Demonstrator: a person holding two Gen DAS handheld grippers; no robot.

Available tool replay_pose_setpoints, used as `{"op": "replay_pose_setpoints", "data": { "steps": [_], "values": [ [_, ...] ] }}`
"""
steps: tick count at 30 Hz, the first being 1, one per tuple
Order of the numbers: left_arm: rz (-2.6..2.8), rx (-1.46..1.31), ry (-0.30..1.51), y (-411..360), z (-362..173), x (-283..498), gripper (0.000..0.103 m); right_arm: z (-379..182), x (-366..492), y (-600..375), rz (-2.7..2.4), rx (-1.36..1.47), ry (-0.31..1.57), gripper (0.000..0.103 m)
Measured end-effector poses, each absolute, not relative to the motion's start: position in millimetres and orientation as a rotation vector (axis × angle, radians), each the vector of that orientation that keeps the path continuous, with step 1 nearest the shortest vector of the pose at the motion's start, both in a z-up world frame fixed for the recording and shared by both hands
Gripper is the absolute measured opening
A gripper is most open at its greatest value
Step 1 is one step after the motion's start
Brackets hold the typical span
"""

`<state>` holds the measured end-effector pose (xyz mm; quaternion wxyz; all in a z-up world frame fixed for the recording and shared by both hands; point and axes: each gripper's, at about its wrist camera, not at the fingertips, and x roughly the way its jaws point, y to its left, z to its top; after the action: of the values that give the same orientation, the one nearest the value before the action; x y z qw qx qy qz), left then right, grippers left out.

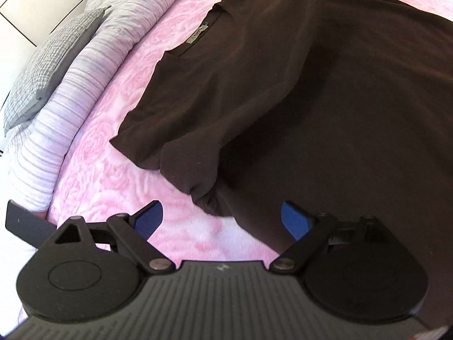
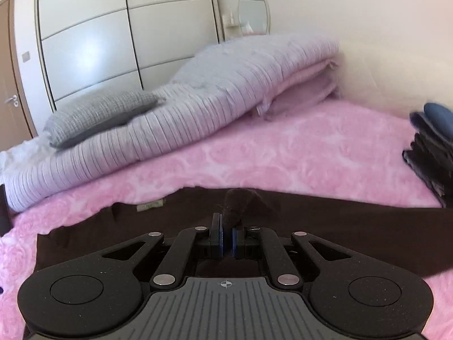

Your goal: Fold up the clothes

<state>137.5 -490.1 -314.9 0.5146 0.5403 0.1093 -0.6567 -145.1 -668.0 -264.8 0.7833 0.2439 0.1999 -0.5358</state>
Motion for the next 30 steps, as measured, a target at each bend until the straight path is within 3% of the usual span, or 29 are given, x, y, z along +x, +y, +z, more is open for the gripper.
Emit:
{"op": "replay_pose_setpoints", "data": {
  "steps": [7, 12, 21, 26, 30],
  "values": [
    [-1.406, 1.091, 0.355, -520.7, -349.2, 147.6, 0.091, -290.8, -147.8, -662.7, -1.159, 0.571, 0.511, 0.005],
    [-1.167, 0.849, 0.452, -509.9, -341.5, 197.9, 0.093, -293.2, -149.6, -660.1, -1.173, 0.528, 0.57, 0.005],
    [-1.063, 0.816, 0.543, -491.6, -350.5, 231.1, 0.088, -289.4, -123.1, -674.5, -1.116, 0.464, 0.682, 0.005],
    [-1.092, 0.813, 0.481, -490.0, -339.6, 221.2, 0.088, -224.5, -118.9, -673.7, -1.103, 0.279, 0.488, 0.005],
    [-1.099, 0.837, 0.456, -484.0, -331.8, 209.7, 0.088, -250.6, -143.6, -674.4, -1.098, 0.326, 0.551, 0.005]
  ]
}}
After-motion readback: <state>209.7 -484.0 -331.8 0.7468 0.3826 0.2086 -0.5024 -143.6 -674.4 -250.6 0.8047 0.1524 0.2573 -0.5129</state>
